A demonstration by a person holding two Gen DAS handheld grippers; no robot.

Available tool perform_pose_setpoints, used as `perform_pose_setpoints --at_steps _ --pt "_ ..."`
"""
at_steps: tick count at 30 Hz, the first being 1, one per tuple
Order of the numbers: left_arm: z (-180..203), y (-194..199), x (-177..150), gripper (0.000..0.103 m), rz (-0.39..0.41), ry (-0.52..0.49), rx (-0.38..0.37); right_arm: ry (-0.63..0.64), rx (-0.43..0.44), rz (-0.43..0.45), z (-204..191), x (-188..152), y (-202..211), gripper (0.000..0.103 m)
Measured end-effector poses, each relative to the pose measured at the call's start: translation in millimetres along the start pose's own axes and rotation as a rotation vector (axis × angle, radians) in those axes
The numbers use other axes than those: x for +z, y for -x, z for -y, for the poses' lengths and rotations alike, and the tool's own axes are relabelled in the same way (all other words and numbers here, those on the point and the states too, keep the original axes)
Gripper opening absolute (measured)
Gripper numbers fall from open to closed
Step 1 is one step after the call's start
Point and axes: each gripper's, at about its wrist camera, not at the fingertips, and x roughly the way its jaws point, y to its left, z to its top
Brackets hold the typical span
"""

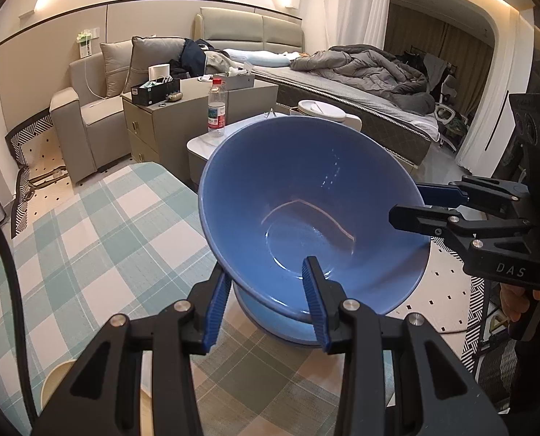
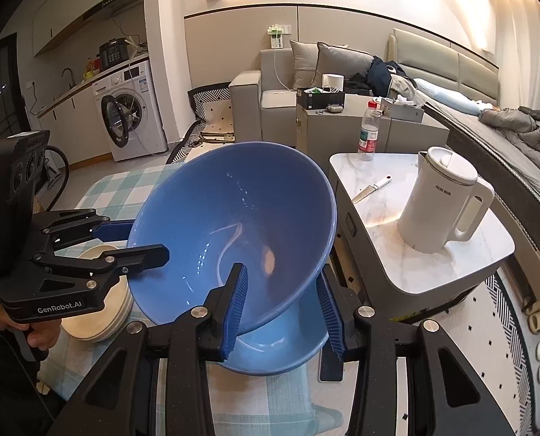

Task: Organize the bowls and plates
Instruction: 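Carry the blue bowl with the left tool over the nested blue bowls, then lower the held blue bowl into the nested blue bowls with the left tool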

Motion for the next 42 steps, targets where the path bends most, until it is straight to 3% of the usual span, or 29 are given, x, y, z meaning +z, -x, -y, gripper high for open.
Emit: perform_pose_setpoints --at_steps 14,42 --pt "7 -17 -12 0.038 -0.043 -0.009 -0.010 -0.056 0.015 -0.037 9 -30 -17 0.041" --pt "7 -49 -26 0.038 -0.116 -0.031 0.019 -0.077 0.003 -0.105 11 -47 -50 0.042"
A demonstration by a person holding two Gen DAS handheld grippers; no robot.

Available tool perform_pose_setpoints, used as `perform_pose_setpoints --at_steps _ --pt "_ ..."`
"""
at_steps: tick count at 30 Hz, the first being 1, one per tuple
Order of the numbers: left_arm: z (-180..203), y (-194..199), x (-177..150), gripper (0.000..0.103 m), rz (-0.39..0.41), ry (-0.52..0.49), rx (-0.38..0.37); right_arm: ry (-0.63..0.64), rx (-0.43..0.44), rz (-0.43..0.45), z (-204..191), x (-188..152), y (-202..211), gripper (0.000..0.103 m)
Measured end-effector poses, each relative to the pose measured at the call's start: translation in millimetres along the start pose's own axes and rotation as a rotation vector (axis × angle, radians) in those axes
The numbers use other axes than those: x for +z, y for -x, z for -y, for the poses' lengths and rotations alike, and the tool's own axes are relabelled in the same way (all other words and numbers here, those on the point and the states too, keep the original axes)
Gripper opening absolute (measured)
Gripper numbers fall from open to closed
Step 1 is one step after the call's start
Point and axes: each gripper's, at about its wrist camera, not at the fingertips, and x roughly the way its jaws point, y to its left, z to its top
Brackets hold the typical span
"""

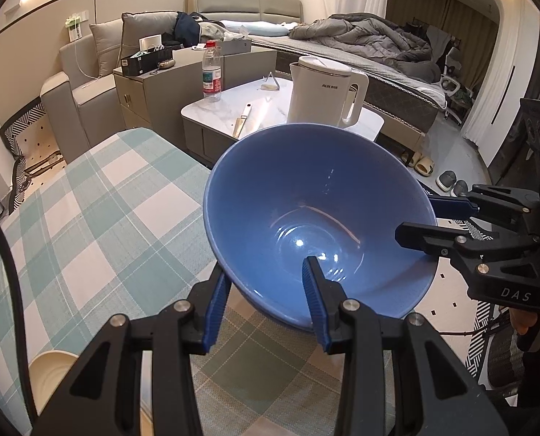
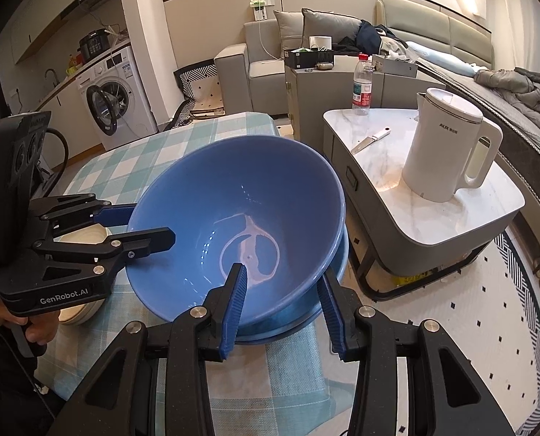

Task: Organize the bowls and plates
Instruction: 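Lower the held blue bowl into the nested blue bowls with the left tool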

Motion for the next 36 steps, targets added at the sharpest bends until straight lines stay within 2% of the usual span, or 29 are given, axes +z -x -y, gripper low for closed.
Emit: perform_pose_setpoints --at_steps 9,30,36 --pt "4 -9 -2 0.039 -0.016 -0.015 0.004 0.023 -0.044 -0.017 -1 -4 -9 0.043" --pt "2 -20 -5 0.043 -0.044 -0.013 0.021 0.049 -0.057 -0.028 -7 -7 -16 0.051" --pt "2 -23 -6 0.045 -0.052 -0.014 0.016 0.045 -0.056 -0.039 -5 -9 -19 0.062"
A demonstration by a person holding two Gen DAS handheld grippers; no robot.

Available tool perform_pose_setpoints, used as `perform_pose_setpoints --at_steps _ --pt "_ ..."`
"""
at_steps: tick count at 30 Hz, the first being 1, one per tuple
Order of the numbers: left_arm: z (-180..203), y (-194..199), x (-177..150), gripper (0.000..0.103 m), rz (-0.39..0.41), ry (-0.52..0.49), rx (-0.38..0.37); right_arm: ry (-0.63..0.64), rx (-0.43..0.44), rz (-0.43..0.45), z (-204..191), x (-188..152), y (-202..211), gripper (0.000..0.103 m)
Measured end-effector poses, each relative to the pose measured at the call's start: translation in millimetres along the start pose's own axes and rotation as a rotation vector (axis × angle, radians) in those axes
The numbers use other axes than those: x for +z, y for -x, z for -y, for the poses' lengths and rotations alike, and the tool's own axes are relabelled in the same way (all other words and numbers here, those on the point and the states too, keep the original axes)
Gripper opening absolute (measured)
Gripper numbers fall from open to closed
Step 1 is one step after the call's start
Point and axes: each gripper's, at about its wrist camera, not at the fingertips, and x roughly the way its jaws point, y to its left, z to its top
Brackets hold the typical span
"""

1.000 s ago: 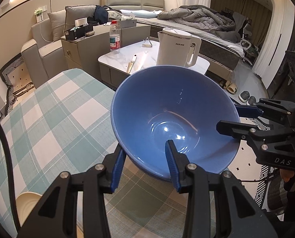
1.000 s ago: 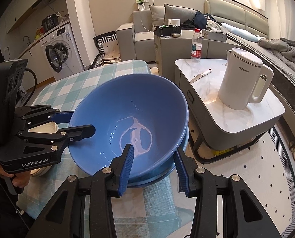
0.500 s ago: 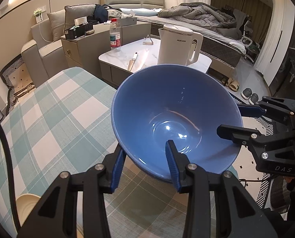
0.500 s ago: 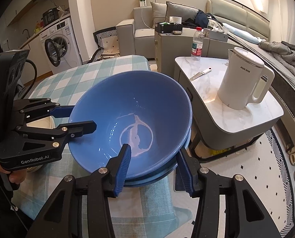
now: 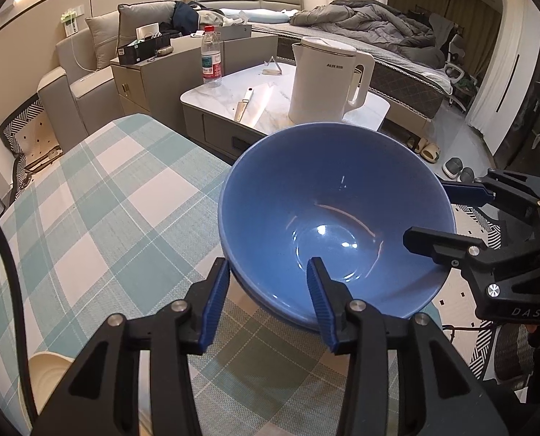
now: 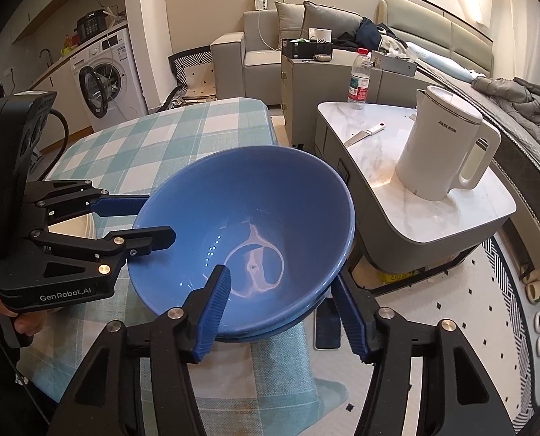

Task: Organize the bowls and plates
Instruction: 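Lower the held blue bowl into the nested blue bowls with the left tool, then close both tools on the rim of the three nested blue bowls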

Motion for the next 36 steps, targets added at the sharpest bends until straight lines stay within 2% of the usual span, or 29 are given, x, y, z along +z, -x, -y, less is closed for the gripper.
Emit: perform_pose_setpoints --at_steps 4,9,17,19,21,26,29,36 --pt "-1 -2 0 0.047 -0.006 0.008 -0.006 -0.003 0.010 -0.011 2 -1 -3 0.066" --pt "-4 -4 0 0.059 -0.009 0.018 0.004 -0.021 0.032 0.005 5 0 -2 0.075" --pt "-12 -7 0 0.063 -0.023 0.070 -0.013 -0.080 0.056 0.013 18 1 -5 0.082" --pt "-14 -8 -1 0.066 -0.023 0.078 -0.010 -0.092 0.064 0.012 21 2 -7 0.083" --pt "-16 -8 -1 0.080 -0.016 0.091 -0.002 -0.103 0.087 0.008 25 1 -10 0.085" --pt "-19 -6 -1 0.082 -0.002 0.120 -0.025 -0.119 0.128 0.002 30 1 -17 0.088" --pt "-21 -8 0 0.087 0.000 0.134 -0.029 -0.149 0.138 0.005 37 1 -23 0.088" --pt "-23 -14 0 0.087 -0.013 0.136 -0.007 -0.202 0.137 0.016 53 0 -30 0.088"
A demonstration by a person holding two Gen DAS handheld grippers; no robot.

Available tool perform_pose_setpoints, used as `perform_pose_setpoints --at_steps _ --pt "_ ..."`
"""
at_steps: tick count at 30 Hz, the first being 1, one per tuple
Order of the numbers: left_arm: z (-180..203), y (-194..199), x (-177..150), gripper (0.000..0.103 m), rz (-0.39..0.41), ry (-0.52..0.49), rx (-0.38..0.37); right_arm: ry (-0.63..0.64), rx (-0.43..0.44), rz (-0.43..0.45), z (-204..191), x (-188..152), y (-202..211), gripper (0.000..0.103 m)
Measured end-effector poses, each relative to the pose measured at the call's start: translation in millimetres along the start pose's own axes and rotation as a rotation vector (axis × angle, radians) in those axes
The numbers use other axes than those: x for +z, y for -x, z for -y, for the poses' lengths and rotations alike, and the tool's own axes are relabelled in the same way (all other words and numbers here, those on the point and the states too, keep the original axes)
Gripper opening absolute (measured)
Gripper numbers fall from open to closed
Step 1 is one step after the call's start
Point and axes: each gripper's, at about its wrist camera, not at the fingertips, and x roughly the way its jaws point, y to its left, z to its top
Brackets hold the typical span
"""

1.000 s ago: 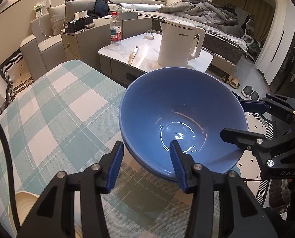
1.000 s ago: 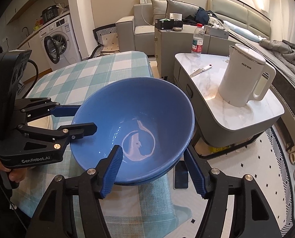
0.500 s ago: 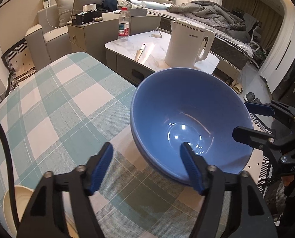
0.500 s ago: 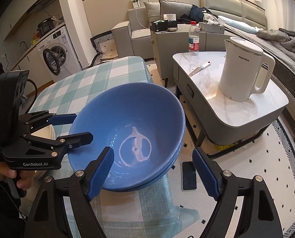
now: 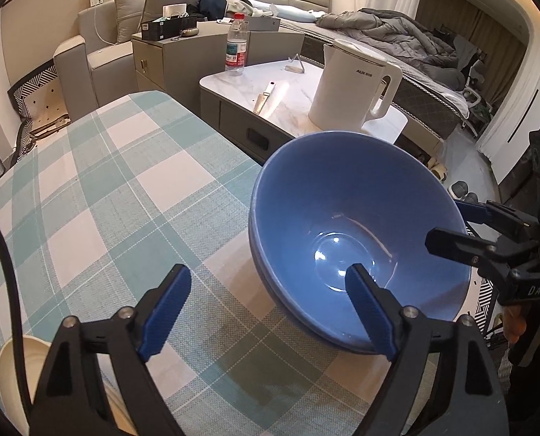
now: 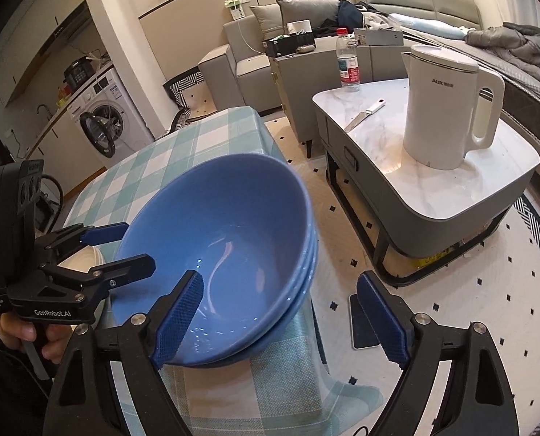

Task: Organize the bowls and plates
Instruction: 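Close both tools on the rim of the three nested blue bowls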

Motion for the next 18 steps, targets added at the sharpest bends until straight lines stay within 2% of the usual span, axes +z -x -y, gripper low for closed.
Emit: perform_pose_setpoints --at_steps 14,18 --pt "-11 -9 0 0.087 -0.014 0.037 -0.008 -0.001 0.052 -0.023 -3 2 -20 0.088" --pt "-10 -9 0 0.085 -0.007 0.034 -0.016 0.006 0.064 -0.013 -6 2 -19 0.081"
